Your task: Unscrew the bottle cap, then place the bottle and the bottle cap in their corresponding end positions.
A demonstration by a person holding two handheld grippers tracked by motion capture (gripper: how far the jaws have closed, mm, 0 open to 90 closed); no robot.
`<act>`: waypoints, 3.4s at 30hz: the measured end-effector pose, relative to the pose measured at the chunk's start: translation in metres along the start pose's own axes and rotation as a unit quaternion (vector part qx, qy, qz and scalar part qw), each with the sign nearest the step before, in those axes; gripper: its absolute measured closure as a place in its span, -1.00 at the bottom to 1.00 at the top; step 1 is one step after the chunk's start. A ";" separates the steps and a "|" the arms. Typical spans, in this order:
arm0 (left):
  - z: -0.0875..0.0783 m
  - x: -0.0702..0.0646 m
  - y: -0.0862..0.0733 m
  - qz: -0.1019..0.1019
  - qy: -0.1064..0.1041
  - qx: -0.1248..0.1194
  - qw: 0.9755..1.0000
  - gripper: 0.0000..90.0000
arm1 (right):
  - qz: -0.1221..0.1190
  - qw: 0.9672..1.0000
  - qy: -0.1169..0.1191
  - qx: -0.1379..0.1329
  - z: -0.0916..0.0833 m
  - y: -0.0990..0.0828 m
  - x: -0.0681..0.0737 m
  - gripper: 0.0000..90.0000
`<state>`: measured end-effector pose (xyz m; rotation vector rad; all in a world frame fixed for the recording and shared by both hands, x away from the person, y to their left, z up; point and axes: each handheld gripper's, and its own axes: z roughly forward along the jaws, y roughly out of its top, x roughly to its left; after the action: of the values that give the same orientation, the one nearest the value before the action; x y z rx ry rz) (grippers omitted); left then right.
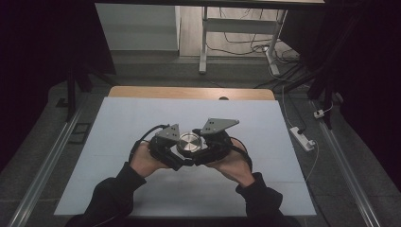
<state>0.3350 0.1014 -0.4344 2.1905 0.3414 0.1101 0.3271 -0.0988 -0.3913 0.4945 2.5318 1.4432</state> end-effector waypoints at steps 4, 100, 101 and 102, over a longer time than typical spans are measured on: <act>0.002 0.001 -0.002 0.002 -0.018 -0.003 1.000 -0.66 | 0.005 1.000 0.024 -0.001 0.000 -0.002 -0.004 -0.56; -0.009 0.023 -0.014 -0.051 0.082 -0.024 0.995 -0.66 | 0.014 1.000 0.020 -0.019 -0.037 -0.065 0.024 -0.56; -0.009 0.023 -0.014 -0.051 0.083 -0.024 0.995 -0.66 | 0.014 0.999 0.022 -0.021 -0.036 -0.065 0.025 -0.56; -0.009 0.023 -0.013 -0.052 0.083 -0.025 0.995 -0.66 | 0.013 0.999 0.023 -0.020 -0.035 -0.066 0.025 -0.56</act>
<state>0.3528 0.1227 -0.4407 2.1148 0.5400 0.2422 0.2795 -0.1485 -0.4301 0.4967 2.5343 1.5286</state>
